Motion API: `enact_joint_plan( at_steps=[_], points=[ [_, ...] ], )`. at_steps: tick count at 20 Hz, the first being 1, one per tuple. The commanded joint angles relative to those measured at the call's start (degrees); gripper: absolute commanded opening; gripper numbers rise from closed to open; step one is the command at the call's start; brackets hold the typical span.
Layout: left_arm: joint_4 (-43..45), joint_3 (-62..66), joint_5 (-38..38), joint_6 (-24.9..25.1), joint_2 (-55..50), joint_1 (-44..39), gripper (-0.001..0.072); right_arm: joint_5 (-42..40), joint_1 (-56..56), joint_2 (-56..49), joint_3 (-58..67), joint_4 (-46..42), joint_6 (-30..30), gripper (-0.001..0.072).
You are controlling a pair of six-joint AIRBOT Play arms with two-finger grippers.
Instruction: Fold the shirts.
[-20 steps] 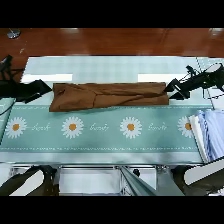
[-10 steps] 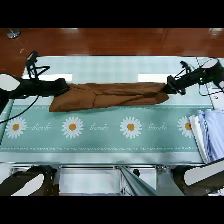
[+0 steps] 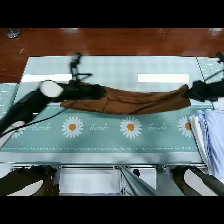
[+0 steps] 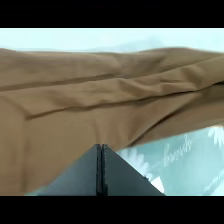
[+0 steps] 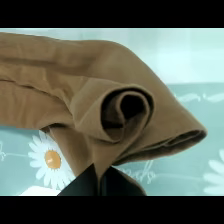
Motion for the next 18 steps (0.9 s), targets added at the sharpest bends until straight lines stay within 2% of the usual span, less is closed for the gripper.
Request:
enact_joint_plan(
  at_steps=[1,4,7,10,15,18],
  points=[
    [-0.42,6.64,3.61,-0.22,-11.13,-9.62,0.0015,0.74,-0.50,16.98,-9.38,-1.75,3.37,0.0018],
    [-0.44,17.11,0.17,-4.11,-22.53,-13.29,0.0016,2.38,-0.50,23.69,-12.15,-1.81,5.68,0.0018],
    [-0.44,27.06,-4.83,-4.87,-31.32,-16.74,0.0016,2.84,0.17,24.83,-12.15,-1.73,6.47,0.0018],
    [-0.46,33.09,-10.86,-8.11,-37.22,-20.48,0.0015,0.90,2.73,24.81,-12.15,-1.77,6.64,0.0019],
    [-0.59,36.39,-18.29,-9.38,-39.71,-25.53,0.0017,-2.38,3.52,24.76,-12.09,1.44,7.04,0.0019],
    [1.29,40.04,-25.75,-6.86,-36.63,-19.56,0.0016,-2.16,3.54,24.57,-11.61,3.80,6.43,0.0019]
  ],
)
